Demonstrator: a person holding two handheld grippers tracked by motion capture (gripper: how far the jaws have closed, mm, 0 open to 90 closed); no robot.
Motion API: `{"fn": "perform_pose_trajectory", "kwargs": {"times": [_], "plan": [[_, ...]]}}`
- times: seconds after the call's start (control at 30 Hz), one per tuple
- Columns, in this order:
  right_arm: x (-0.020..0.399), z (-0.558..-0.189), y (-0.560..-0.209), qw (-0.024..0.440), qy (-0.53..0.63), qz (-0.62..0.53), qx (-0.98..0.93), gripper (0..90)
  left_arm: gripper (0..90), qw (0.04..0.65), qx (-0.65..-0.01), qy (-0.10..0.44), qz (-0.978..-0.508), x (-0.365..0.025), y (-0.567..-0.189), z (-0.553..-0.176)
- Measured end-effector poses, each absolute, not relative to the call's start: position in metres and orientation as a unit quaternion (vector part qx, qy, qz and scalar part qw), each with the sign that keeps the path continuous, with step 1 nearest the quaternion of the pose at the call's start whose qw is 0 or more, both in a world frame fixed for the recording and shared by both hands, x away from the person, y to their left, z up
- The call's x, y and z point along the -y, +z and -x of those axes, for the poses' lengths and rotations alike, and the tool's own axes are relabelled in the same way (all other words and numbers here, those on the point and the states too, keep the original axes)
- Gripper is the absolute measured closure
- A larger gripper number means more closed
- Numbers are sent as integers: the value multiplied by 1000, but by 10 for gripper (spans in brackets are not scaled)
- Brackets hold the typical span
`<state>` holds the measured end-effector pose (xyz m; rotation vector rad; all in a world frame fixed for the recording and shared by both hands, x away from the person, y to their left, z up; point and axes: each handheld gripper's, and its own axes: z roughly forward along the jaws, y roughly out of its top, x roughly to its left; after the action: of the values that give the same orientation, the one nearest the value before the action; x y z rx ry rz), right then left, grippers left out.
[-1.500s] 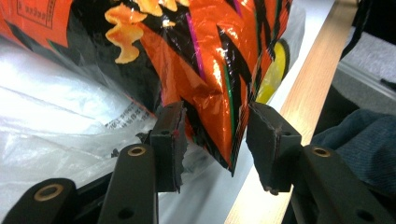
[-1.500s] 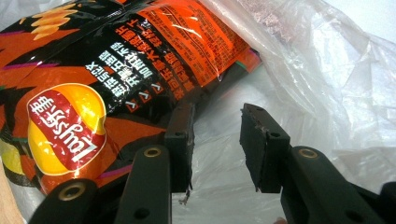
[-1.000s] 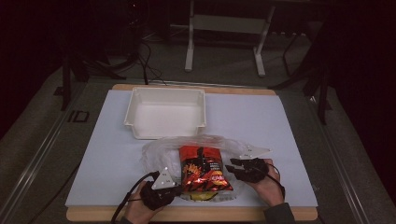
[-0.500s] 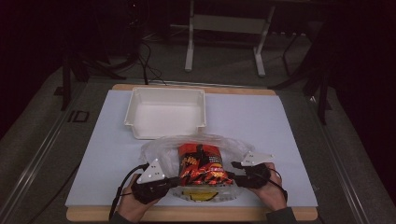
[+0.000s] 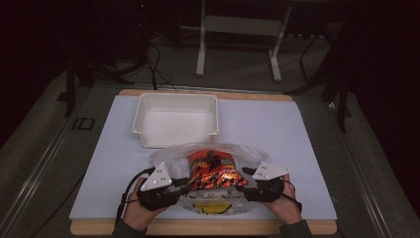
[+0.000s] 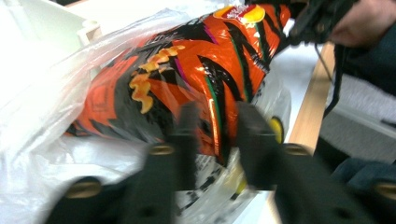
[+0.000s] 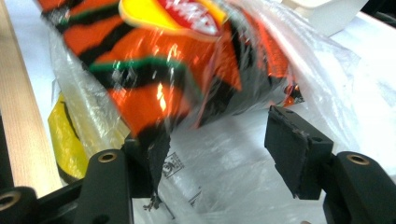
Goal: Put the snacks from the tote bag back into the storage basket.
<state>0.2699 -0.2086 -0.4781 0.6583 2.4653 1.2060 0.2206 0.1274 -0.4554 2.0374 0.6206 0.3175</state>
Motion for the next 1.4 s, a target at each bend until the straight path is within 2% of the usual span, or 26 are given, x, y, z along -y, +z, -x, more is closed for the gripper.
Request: {"fn": "perform_pose_trajectory", "kwargs": {"times": [0.07, 0.13, 0.4, 0.43, 0.57, 0.77, 0.93, 1.0, 1.23, 1.4], "plan": [[208, -271, -477, 160, 424, -230, -861, 406, 533, 475, -245, 132, -835, -129, -457, -220], [208, -271, -476, 160, 426, -232, -860, 408, 476, 469, -236, 147, -838, -131, -459, -219], [208, -276, -471, 161, 434, -236, -854, 416, 287, 464, -221, 166, -842, -129, -467, -228], [207, -278, -469, 162, 435, -237, -853, 418, 220, 456, -212, 174, -847, -124, -470, -233], [207, -281, -465, 165, 437, -241, -851, 420, 188, 454, -191, 187, -850, -117, -471, -241], [205, -286, -460, 164, 442, -244, -847, 421, 206, 453, -153, 229, -848, -95, -464, -247], [203, -288, -459, 162, 443, -245, -847, 421, 287, 454, -143, 267, -838, -85, -457, -254], [204, -290, -459, 163, 443, -244, -847, 426, 326, 453, -136, 271, -838, -83, -455, -258], [205, -292, -459, 158, 450, -248, -843, 438, 324, 434, -117, 280, -849, -76, -457, -266], [205, -294, -458, 154, 455, -253, -840, 445, 411, 428, -106, 276, -854, -74, -456, -269]]}}
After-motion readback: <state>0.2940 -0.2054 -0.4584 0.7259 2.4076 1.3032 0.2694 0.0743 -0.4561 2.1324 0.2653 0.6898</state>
